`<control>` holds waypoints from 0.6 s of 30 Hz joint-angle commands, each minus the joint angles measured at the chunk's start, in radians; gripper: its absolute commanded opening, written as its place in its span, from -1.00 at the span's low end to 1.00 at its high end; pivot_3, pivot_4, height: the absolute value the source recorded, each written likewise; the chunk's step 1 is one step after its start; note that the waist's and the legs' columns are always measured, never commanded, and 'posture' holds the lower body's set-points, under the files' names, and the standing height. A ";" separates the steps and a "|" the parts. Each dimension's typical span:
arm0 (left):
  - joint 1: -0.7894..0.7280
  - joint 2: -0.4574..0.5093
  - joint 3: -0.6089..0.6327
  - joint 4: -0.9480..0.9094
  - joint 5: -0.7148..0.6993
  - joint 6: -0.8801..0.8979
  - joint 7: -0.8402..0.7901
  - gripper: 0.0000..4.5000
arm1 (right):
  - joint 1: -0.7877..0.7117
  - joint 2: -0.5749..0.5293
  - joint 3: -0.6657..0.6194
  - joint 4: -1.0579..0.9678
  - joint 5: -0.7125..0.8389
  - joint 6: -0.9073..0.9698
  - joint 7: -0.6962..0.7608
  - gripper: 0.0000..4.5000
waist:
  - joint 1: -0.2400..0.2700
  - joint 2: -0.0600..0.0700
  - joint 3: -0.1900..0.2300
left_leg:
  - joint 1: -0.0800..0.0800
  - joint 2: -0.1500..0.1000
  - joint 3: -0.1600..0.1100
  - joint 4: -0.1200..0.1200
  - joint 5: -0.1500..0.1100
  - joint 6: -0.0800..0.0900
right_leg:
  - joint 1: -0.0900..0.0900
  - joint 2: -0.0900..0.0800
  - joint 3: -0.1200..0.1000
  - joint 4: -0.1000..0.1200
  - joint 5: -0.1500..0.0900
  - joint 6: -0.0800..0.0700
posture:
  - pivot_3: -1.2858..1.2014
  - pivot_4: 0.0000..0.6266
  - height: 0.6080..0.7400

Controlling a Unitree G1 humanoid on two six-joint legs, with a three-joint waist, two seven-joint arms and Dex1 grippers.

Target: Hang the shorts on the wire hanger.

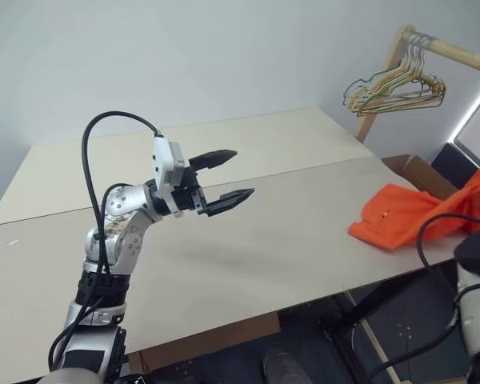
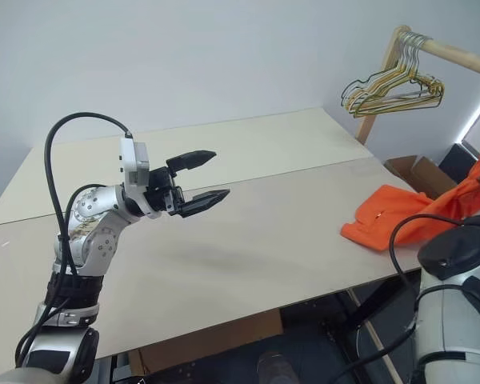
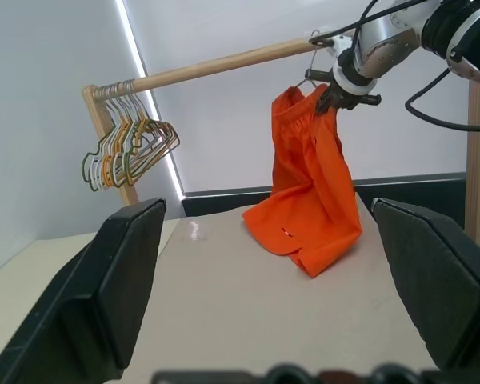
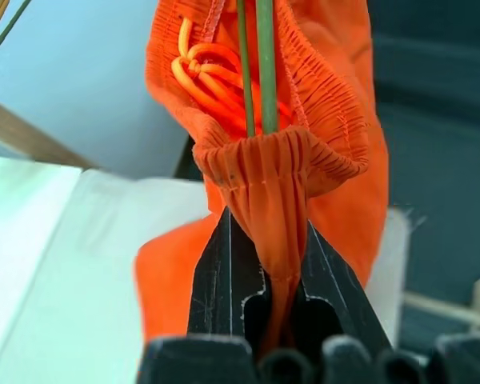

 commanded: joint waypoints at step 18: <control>0.004 -0.014 0.010 -0.037 -0.016 -0.045 -0.042 1.00 | 0.003 -0.046 0.211 0.078 0.098 -0.074 -0.081 0.20 | 0.002 0.000 0.000 | 0.001 0.000 0.007 0.000 0.000 0.000 | 0.002 0.000 0.001 -0.002 0.000 0.001 | -0.17 -1.00 1.00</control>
